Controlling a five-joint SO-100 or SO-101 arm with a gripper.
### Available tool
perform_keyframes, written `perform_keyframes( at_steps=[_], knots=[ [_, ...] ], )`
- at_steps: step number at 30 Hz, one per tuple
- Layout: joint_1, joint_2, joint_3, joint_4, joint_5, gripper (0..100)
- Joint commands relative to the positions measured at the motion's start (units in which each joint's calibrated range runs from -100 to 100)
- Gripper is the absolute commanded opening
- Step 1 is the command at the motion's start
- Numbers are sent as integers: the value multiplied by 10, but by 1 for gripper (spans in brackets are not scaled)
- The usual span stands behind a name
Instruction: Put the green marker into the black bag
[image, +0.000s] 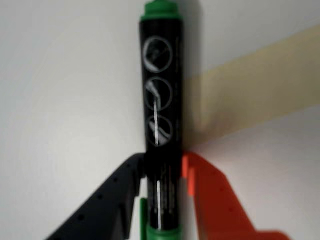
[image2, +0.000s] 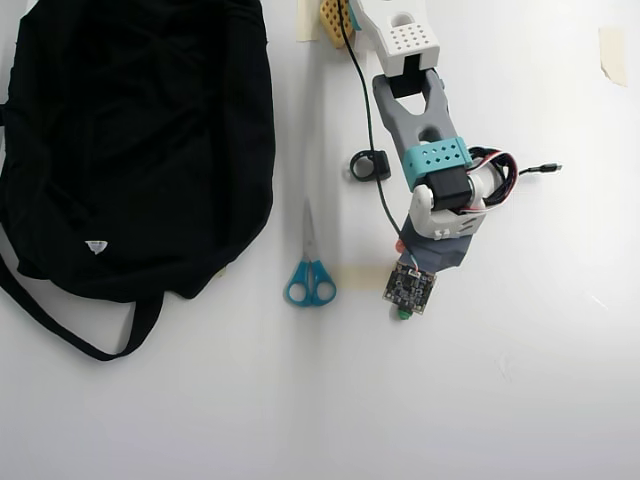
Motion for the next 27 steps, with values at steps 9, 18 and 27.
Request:
perform_keyframes(
  at_steps=[9, 18, 27],
  knots=[
    [-7, -3, -1, 7, 3, 2],
    [-8, -11, -1, 6, 9, 2],
    [-15, -14, -21, 11, 28, 2]
  ],
)
